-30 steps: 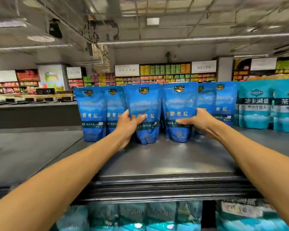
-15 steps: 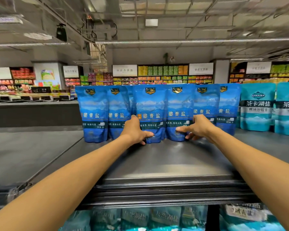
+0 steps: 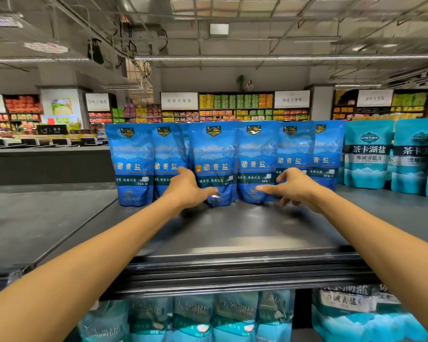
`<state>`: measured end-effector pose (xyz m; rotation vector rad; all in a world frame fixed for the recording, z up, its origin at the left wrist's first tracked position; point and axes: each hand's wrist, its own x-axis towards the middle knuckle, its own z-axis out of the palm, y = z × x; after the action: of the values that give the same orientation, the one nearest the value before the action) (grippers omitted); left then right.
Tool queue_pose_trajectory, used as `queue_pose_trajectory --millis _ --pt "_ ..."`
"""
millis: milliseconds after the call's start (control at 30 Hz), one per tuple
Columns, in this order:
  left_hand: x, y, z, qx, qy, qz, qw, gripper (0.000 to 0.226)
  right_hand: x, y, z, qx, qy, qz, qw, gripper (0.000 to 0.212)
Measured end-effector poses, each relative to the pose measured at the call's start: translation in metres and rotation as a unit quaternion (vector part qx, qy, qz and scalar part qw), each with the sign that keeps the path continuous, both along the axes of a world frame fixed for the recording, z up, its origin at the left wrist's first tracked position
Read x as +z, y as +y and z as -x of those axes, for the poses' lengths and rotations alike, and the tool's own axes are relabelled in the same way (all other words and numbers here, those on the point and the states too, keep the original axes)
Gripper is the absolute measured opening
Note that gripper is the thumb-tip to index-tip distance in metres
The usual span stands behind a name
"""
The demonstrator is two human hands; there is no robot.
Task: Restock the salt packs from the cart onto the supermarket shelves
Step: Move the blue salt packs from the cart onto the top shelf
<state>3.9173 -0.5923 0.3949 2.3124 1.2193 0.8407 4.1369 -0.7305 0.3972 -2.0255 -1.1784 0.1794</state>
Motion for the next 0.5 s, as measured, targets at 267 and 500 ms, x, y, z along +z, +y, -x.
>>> queue_pose_trajectory --millis 267,500 --pt "0.006 -0.070 -0.004 -0.090 -0.205 -0.045 0.974 0.025 -0.019 -0.084 0.023 -0.008 -0.127 -0.241 0.962 0.015" --pt "-0.034 -0.190 -0.070 -0.336 -0.281 0.032 0.898 0.008 -0.075 -0.185 0.030 -0.020 -0.051 -0.373 0.926 0.016"
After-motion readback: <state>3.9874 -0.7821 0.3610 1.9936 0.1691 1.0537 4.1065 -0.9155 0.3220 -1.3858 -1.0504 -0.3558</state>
